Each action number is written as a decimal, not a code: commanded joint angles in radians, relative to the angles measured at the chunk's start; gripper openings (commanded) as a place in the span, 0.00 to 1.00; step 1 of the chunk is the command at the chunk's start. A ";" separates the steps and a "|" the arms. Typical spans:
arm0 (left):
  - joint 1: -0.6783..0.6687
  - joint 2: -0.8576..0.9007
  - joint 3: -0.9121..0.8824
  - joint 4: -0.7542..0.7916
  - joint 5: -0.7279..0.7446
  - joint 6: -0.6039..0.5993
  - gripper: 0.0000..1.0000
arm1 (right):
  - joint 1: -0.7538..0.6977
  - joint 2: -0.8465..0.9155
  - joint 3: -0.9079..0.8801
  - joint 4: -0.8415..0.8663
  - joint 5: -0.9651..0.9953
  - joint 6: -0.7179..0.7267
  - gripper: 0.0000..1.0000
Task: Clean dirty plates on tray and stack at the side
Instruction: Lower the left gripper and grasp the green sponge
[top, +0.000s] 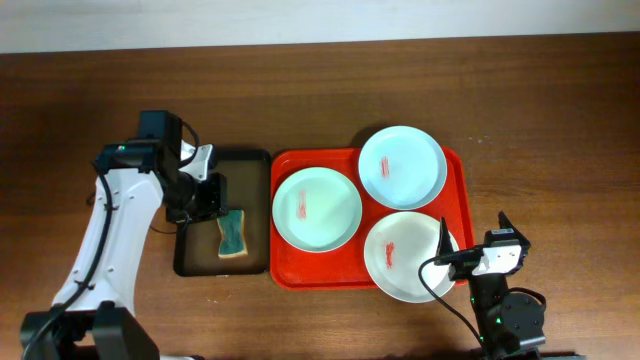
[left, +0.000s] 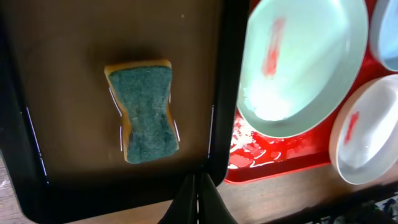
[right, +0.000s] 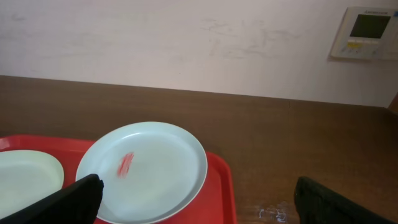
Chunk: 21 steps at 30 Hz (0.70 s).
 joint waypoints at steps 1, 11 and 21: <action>0.000 0.016 0.004 0.015 -0.022 0.001 0.22 | 0.004 -0.006 -0.007 -0.004 0.023 0.009 0.98; -0.039 0.016 -0.066 0.084 -0.067 -0.024 0.52 | 0.004 -0.006 -0.007 -0.004 0.023 0.009 0.98; -0.098 0.016 -0.222 0.233 -0.172 -0.099 0.39 | 0.004 -0.006 -0.007 -0.004 0.023 0.009 0.98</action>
